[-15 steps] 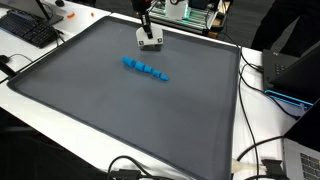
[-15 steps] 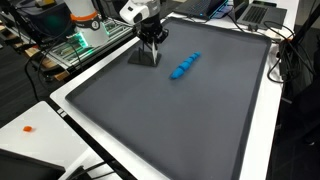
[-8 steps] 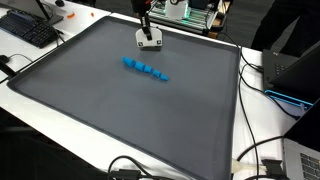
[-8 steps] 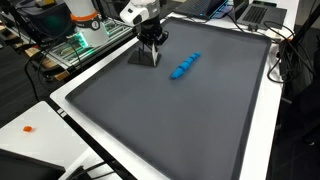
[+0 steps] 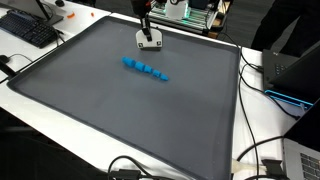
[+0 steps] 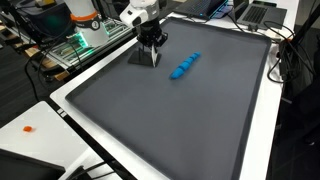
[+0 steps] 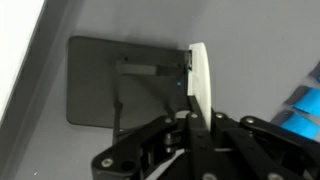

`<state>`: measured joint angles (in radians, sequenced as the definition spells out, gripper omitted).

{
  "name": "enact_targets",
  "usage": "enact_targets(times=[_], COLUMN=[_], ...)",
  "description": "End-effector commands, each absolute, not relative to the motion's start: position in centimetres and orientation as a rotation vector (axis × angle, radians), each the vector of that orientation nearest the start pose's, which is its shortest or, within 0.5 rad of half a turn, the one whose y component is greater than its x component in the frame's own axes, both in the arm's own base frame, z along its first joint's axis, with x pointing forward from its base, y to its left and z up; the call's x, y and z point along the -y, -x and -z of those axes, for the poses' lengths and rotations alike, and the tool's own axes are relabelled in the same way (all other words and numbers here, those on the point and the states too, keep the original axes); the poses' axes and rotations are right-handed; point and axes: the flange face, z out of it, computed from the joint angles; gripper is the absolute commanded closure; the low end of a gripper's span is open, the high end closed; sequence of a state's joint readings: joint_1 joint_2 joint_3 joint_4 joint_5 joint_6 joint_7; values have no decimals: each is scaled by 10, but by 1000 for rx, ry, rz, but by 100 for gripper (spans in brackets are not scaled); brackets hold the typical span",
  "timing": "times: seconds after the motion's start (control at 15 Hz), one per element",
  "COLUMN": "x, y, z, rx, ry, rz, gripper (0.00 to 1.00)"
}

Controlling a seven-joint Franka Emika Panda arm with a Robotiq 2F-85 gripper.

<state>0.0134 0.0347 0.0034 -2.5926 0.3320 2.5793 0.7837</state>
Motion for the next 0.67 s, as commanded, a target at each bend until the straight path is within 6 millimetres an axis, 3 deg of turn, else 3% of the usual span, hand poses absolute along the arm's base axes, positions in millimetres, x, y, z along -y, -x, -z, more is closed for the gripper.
enact_targets(times=[0.0, 0.6], x=[-2, 7], y=[-432, -433], z=[-233, -245], rx=[-1534, -1562], ry=[2577, 2545], rz=[-160, -155], gripper=[99, 99])
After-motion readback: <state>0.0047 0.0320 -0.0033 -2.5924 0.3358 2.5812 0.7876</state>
